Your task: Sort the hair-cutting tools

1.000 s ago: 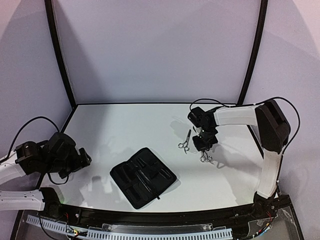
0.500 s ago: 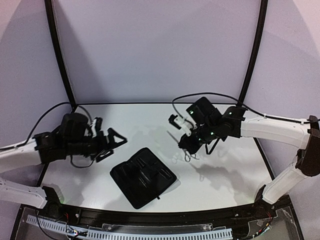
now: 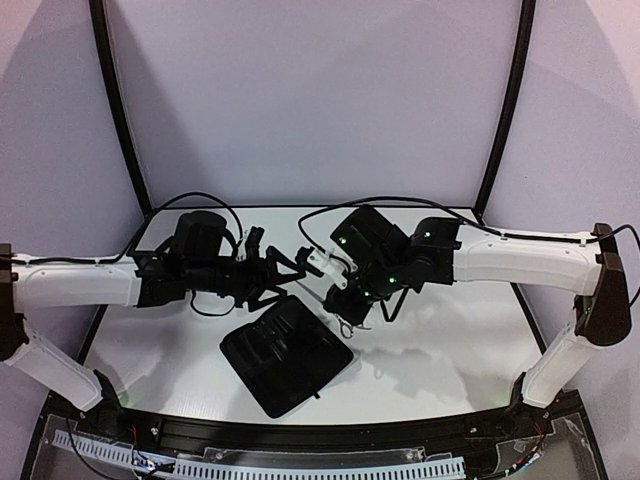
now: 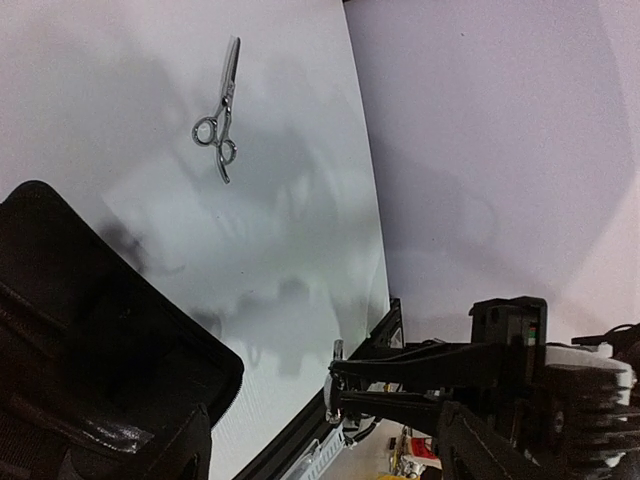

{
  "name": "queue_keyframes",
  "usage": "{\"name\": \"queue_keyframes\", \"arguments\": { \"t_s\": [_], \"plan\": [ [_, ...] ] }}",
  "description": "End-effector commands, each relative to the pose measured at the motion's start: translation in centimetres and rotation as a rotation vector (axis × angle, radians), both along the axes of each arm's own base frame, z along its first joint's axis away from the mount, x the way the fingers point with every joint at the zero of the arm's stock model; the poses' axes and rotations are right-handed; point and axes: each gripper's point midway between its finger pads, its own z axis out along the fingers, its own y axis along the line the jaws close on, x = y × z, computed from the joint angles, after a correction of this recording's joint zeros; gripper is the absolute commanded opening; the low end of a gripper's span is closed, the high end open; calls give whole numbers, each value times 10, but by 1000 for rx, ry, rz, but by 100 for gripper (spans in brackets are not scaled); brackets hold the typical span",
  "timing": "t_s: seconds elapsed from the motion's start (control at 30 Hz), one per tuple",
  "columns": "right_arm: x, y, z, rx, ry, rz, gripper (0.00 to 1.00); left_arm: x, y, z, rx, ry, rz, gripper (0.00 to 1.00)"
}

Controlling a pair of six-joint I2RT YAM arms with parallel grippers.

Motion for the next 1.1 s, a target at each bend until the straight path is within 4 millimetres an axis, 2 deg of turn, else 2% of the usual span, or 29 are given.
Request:
{"name": "queue_keyframes", "arguments": {
  "t_s": [0.0, 0.2, 0.33, 0.37, 0.4, 0.5, 0.53, 0.57, 0.67, 0.7, 0.73, 0.83, 0.9, 0.97, 1.07],
  "plan": [
    [-1, 12, 15, 35, -22, 15, 0, -2, -15, 19, -73, -21, -51, 75],
    [-3, 17, 18, 40, -32, 32, 0, 2, -24, 15, -98, -10, -56, 49],
    [0, 19, 20, 42, -41, 19, 0, 1, -30, 12, -121, 11, -70, 19],
    [3, 18, 20, 38, -49, 8, 0, 0, -31, 10, -125, 20, -73, 7],
    [4, 18, 20, 36, -54, 2, 0, -1, -32, 11, -131, 20, -76, 3],
    [7, 16, 24, 48, -56, -33, 2, 0, -29, 12, -137, 3, -62, 1],
    [8, 13, 26, 55, -52, -60, 8, 1, -28, 15, -136, -11, -52, 1],
    [7, 11, 27, 60, -49, -74, 14, 1, -26, 15, -132, -17, -49, 1],
    [-2, 0, 37, 117, -5, -113, 51, -2, -22, 25, -128, -74, -60, 1],
    [-9, -6, 42, 142, 17, -109, 55, -4, -20, 25, -119, -89, -74, 1],
    [-17, -10, 39, 159, 55, -105, 57, -8, -18, 29, -118, -108, -89, 1],
    [-51, -27, 52, 295, 185, -43, 60, -24, -12, 33, -107, -159, -164, 1],
    [-65, -40, 50, 347, 251, -28, 61, -36, -9, 37, -112, -178, -215, 1],
    [-74, -49, 48, 400, 305, -46, 60, -46, -6, 39, -121, -186, -255, 1],
    [-80, -52, 43, 468, 377, -62, 57, -56, -4, 40, -135, -192, -295, 1]
  ]
}}
